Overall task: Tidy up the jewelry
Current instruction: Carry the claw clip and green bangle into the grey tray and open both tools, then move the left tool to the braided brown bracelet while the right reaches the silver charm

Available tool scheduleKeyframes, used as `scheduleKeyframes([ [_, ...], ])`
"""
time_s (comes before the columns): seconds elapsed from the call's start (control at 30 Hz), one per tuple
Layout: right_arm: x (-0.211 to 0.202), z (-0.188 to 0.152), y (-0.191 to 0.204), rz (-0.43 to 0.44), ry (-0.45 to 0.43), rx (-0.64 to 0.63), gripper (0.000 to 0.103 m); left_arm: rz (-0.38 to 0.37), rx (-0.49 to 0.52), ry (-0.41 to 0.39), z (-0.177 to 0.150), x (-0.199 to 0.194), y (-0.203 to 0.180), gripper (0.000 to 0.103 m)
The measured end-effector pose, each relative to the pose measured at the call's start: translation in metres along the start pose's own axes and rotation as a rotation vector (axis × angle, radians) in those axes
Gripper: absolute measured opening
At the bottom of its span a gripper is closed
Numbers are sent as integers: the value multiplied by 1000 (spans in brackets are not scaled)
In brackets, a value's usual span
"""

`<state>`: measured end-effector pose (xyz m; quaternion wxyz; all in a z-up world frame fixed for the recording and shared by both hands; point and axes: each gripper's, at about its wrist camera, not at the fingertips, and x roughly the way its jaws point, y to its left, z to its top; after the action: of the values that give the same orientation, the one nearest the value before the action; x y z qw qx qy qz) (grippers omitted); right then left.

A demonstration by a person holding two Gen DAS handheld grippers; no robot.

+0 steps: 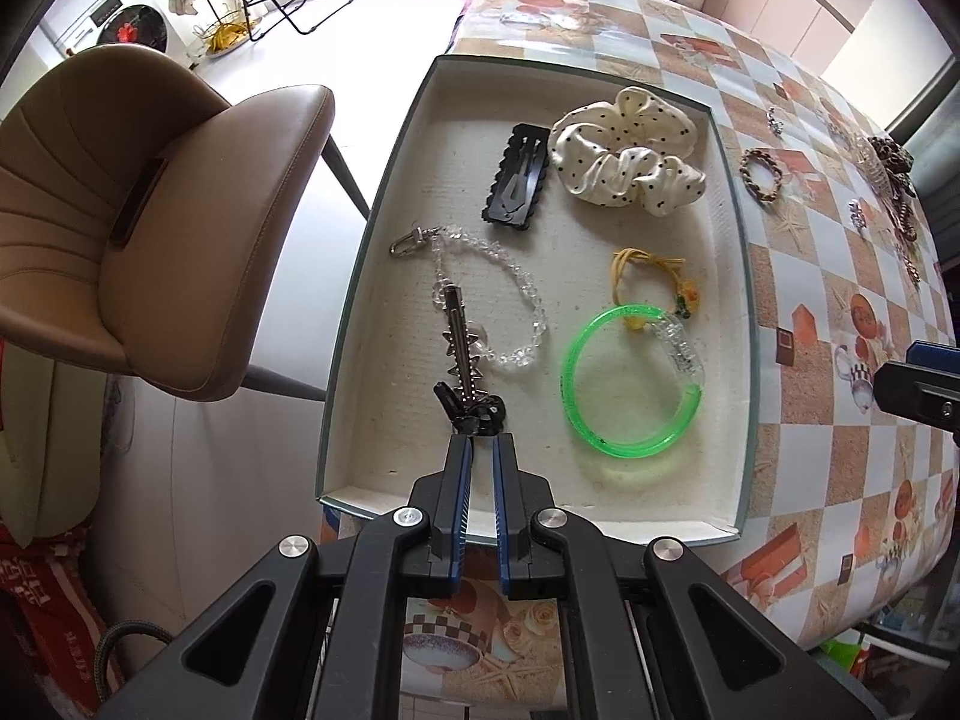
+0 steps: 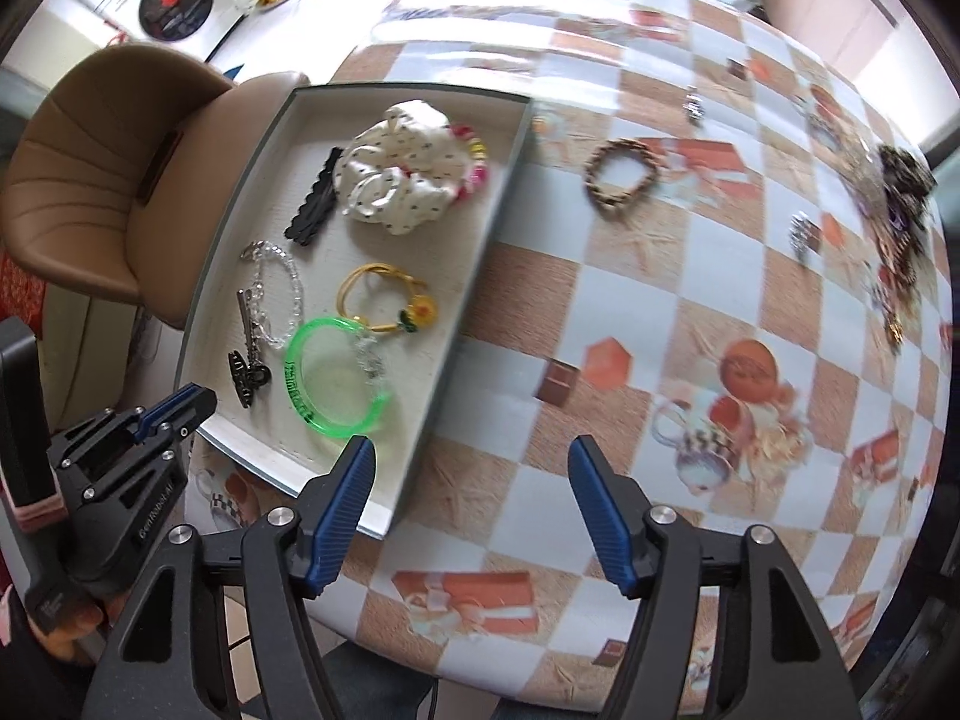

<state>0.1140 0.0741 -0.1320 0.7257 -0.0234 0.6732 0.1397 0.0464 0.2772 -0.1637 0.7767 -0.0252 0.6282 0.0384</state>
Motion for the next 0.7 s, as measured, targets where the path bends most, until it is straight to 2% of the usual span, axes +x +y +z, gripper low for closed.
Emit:
scheduleKeyframes([
  [0.03,-1,-1,-3,1,-4,15,72,-2,9,-2,1,-2,-1,10],
  [0.07,-4,-3,-8,2,-10,30,74,-3,16,-4,1,-3,-3,18],
  [0.1,-4,-5,-10,2,-14,43,75,-7,22,-2,2,-5,-5,68],
  [0.13,-7,-7,-15,4,-21,59,80,-3,19,-8,3,-7,-5,98],
  [0.17,-8,-9,-18,5,-26,70,80,19,17,-46,2,-15,-7,103],
  [0.53,-20,-29,-50,-6,-59,210,83,44,118,-131,18,-40,-24,103],
  [0.7,-20,-39,-69,-10,-57,287,83,14,153,-104,28,-37,-33,103],
])
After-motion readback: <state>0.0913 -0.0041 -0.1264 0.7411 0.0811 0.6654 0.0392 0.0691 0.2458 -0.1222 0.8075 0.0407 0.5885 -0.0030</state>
